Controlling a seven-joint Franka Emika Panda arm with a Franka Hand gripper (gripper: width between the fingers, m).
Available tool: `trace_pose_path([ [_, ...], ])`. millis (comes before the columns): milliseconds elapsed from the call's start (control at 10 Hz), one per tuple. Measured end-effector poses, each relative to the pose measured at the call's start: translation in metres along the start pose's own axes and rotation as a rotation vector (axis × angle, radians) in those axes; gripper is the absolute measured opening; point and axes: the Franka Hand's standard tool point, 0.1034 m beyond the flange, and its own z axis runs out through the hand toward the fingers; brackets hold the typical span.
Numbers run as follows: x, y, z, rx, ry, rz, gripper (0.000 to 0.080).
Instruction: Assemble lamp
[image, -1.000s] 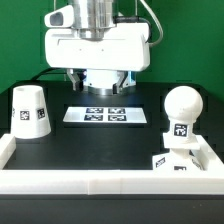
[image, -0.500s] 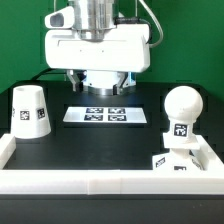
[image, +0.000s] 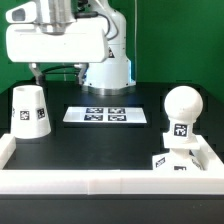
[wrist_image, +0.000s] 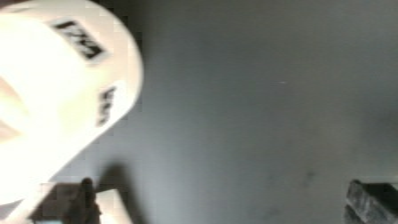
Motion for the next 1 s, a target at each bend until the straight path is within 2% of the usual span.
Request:
trace_pose_path([
  [200, -0.001, 0.013, -0.004, 0.001, 0.003, 0.009, 0.0698],
  [500, -0.006, 0.027, 0.01, -0.018, 0.013, -0.02, 0.0698],
  [1000, -0.018, 0.032, 0.029, -0.044, 0.001, -0.023, 0.0698],
])
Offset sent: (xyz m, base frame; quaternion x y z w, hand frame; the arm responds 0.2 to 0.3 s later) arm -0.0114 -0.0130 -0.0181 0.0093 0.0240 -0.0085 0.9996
